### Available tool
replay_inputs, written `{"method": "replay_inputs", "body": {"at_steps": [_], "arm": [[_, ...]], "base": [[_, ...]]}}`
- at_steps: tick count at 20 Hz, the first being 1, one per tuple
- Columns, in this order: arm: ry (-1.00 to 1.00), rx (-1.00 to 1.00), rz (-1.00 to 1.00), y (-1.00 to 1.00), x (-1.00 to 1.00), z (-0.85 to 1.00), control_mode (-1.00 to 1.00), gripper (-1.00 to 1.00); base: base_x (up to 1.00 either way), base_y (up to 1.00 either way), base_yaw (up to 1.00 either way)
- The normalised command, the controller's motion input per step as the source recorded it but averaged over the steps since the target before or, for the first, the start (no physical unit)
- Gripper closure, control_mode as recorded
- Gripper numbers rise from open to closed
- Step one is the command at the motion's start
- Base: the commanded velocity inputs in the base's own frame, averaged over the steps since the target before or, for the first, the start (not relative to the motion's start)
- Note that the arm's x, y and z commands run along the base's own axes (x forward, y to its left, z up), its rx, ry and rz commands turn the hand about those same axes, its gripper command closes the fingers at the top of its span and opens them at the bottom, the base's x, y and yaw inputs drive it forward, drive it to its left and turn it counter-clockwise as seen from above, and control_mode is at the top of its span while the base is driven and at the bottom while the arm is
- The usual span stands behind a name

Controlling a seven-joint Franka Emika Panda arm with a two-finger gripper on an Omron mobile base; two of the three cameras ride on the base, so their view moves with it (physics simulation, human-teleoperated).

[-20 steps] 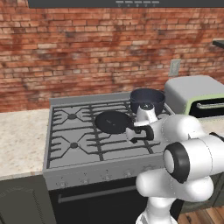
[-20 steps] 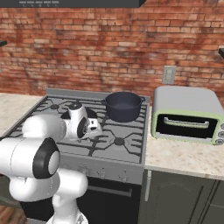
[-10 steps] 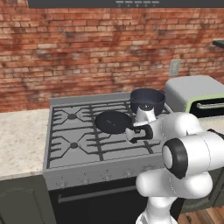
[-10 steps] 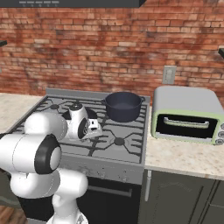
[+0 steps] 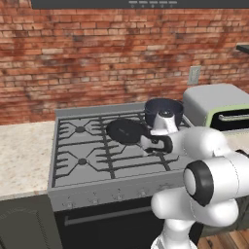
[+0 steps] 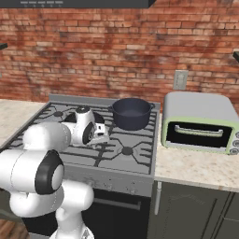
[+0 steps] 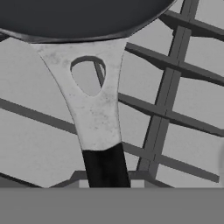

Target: Move the pot and pan from the stove into the sink.

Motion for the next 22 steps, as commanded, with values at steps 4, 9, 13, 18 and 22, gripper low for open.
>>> {"method": "replay_inputs", "body": {"at_steps": [4, 9, 13, 18, 22], "arm": [[0.05, 0.1, 0.0, 0.0, 0.0, 0.68, -1.0, 1.0], [0.07, 0.07, 0.0, 0.0, -0.04, 0.79, -1.0, 1.0], [0.0, 0.02, 0.0, 0.04, -0.38, 0.69, -1.0, 1.0], [-0.02, 0.0, 0.05, 0.1, -0.57, 0.55, -1.0, 1.0], [-0.1, -0.02, 0.1, 0.14, -0.77, 0.4, -1.0, 1.0]], "base": [[0.0, 0.0, 0.0], [0.0, 0.0, 0.0], [0.0, 0.0, 0.0], [0.0, 0.0, 0.0], [0.0, 0.0, 0.0]]}}
